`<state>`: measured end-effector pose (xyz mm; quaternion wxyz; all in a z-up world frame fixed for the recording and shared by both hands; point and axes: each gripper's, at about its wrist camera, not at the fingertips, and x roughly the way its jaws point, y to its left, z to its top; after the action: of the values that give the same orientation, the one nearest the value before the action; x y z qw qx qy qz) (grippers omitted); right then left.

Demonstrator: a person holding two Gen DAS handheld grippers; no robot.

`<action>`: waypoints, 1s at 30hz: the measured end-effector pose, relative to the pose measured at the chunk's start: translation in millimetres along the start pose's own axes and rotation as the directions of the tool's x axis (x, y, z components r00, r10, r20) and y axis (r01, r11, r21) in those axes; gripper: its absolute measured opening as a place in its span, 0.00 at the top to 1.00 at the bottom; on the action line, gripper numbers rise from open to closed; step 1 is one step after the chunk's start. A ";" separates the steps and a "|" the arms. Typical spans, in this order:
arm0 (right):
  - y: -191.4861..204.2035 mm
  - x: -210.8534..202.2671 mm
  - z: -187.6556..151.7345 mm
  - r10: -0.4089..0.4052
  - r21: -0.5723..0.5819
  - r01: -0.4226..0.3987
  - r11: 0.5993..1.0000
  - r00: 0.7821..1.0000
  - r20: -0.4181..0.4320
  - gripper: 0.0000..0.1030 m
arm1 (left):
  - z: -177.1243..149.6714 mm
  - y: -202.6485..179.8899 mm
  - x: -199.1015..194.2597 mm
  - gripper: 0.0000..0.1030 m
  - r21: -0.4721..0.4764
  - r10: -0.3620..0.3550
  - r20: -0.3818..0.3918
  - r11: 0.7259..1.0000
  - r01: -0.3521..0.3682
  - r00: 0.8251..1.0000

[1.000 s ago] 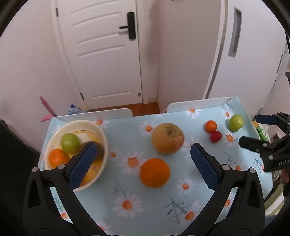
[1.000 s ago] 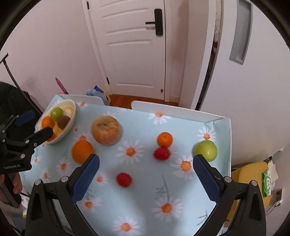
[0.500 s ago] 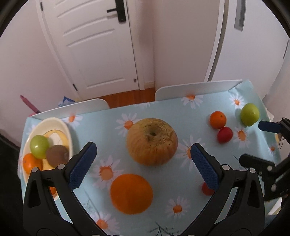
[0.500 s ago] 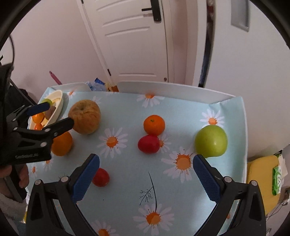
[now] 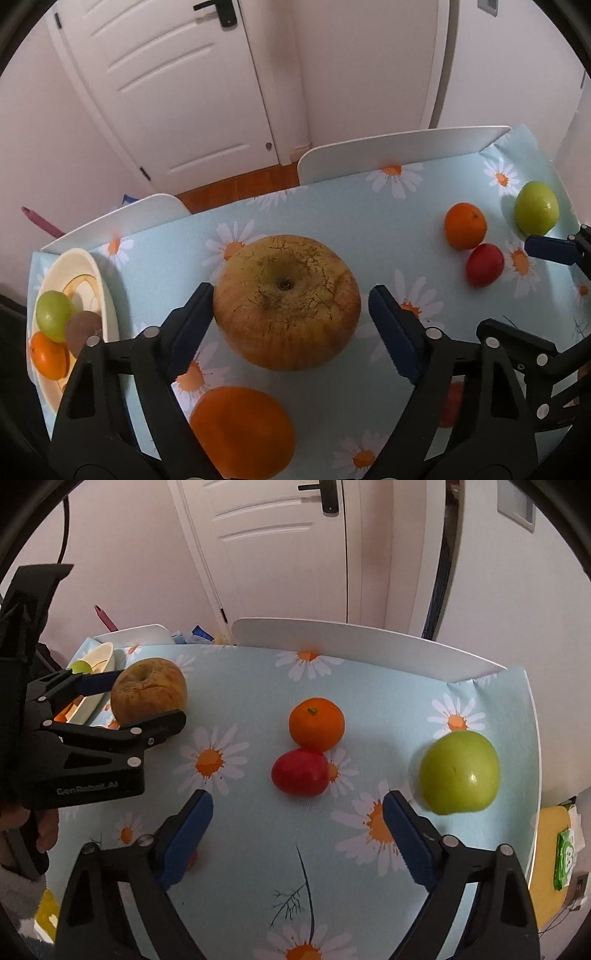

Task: Organize fruits
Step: 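Grasp the large cracked apple with the left tool while the right tool grasps the red fruit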

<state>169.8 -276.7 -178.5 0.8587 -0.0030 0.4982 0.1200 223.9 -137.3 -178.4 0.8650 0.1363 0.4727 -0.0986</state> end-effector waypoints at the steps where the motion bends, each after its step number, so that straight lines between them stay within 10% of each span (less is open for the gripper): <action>1: 0.0 1.4 0.5 -0.003 -0.002 0.003 1.000 1.000 0.004 0.12 | 0.1 0.0 0.5 0.14 -0.003 0.001 0.001 1.000 -0.001 1.000; 30: 2.9 23.7 13.2 -0.023 -0.037 0.023 0.999 1.000 0.010 0.68 | -6.8 -0.6 -1.1 0.22 -0.030 0.022 0.017 0.999 -0.021 1.000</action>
<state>191.8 -267.4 -191.9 0.8621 -0.0241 0.4918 0.1194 217.8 -135.6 -181.0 0.8720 0.1275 0.4653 -0.0832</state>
